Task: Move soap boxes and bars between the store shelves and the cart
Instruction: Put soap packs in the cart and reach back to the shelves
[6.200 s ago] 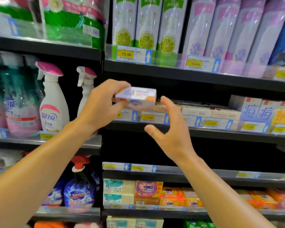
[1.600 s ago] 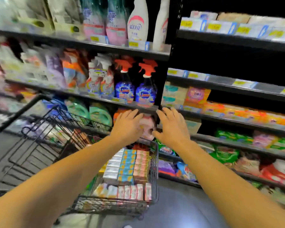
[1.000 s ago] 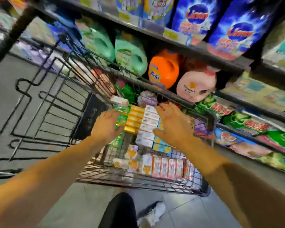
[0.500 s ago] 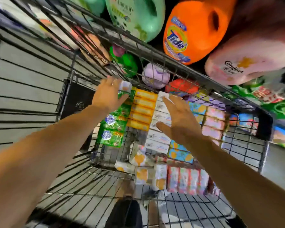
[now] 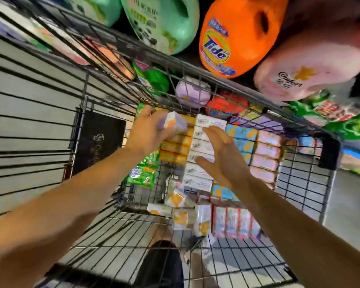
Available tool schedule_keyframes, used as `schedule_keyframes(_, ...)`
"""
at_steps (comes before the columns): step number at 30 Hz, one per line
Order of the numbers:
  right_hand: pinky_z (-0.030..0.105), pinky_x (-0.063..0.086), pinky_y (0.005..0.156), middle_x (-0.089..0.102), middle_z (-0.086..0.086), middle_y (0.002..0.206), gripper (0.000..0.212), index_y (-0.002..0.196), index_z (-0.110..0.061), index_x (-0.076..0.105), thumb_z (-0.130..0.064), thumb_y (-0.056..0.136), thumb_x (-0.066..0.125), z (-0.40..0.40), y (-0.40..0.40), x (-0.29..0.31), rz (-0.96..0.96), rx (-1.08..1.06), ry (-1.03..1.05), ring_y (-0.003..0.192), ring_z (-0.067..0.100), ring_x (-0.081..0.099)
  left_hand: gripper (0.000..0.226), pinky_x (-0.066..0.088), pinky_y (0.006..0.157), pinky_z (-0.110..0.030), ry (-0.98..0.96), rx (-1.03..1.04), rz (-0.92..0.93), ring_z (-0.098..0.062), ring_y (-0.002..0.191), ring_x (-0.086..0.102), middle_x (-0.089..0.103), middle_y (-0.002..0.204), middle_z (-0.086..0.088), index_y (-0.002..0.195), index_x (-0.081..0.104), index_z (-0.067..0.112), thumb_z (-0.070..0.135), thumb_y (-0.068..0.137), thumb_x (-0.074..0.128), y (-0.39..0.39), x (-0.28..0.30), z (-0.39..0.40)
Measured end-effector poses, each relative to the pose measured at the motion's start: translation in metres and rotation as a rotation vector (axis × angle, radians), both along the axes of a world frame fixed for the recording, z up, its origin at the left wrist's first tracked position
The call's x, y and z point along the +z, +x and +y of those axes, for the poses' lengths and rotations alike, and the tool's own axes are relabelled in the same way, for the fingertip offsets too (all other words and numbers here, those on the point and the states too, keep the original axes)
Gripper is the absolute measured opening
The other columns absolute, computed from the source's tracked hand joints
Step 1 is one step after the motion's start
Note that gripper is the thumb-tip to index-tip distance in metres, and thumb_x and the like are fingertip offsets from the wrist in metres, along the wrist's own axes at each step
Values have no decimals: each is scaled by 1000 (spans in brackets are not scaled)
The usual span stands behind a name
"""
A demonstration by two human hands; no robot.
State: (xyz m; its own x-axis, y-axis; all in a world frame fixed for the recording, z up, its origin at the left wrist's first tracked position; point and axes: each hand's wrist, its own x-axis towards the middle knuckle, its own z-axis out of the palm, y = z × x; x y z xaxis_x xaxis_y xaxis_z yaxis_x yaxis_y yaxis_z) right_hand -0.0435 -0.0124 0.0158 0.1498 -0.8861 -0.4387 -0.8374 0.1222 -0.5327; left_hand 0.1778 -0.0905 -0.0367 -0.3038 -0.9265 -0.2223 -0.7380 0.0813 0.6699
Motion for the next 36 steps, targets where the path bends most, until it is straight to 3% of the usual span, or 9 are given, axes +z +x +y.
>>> schedule_keyframes(4, 27, 40, 103, 49, -6, 139, 59, 145, -23, 45, -25, 92, 70, 7, -4, 52, -297, -242, -13, 126, 14, 51, 35, 30, 65, -13, 123, -45, 265, 1, 74, 41, 43, 75, 17, 101, 70, 19, 45, 78, 70, -27, 75, 35)
schedule_keyframes(7, 30, 52, 84, 66, -6, 113, 28, 122, -27, 60, -23, 95, 64, 18, -18, 94, -463, -442, 57, 97, 14, 65, 33, 31, 71, -4, 134, -100, 259, 7, 84, 49, 51, 83, 18, 109, 70, 20, 40, 82, 69, -54, 125, 53)
schedule_keyframes(9, 40, 53, 78, 67, -6, 98, 17, 107, -31, 64, -18, 97, 61, 28, -35, 123, -508, -529, -3, 82, 12, 64, 46, 35, 72, -8, 153, -87, 230, -4, 89, 51, 56, 96, 8, 117, 67, 22, 46, 79, 67, -73, 156, 58)
schedule_keyframes(12, 24, 54, 69, 66, 1, 91, 19, 103, -26, 62, -8, 100, 55, 44, -68, 172, -568, -697, -78, 70, -4, 61, 52, 49, 85, -25, 185, -37, 296, -6, 92, 60, 65, 106, 7, 116, 66, 29, 53, 70, 68, -101, 196, 61)
schedule_keyframes(16, 27, 58, 80, 71, -2, 104, 18, 115, -20, 62, -13, 101, 52, 67, -119, 233, -607, -709, -141, 91, 5, 69, 26, 54, 79, -37, 159, -106, 386, -7, 87, 67, 73, 94, 12, 99, 65, 42, 42, 75, 75, -150, 255, 64)
schedule_keyframes(20, 21, 50, 88, 68, -10, 111, 22, 118, -26, 61, -23, 96, 62, 73, -186, 292, -465, -624, -351, 97, -4, 64, 27, 48, 72, -21, -24, -190, 416, 3, 80, 63, 71, 93, 13, 103, 67, 34, 29, 78, 77, -205, 332, 62)
schedule_keyframes(23, 32, 44, 105, 59, 0, 130, 47, 133, -20, 56, -39, 91, 63, 74, -250, 348, -276, -559, -549, 118, 12, 57, 29, 42, 69, -6, -169, -191, 395, 11, 75, 59, 69, 93, 13, 105, 65, 28, 13, 83, 76, -247, 392, 60)
schedule_keyframes(29, 33, 28, 112, 45, 12, 146, 63, 144, -9, 46, -39, 91, 61, 72, -364, 459, 143, -377, -1032, 137, 28, 40, 49, 47, 73, -11, -504, -175, 411, 0, 84, 62, 69, 96, 12, 107, 68, 28, 54, 67, 60, -322, 512, 76)
schedule_keyframes(36, 46, 18, 121, 34, 12, 156, 71, 150, -13, 39, -43, 91, 63, 62, -433, 541, 496, -305, -1330, 147, 34, 22, 31, 40, 76, -2, -764, -166, 387, 10, 83, 58, 67, 99, 13, 113, 68, 20, 22, 82, 73, -385, 607, 81)
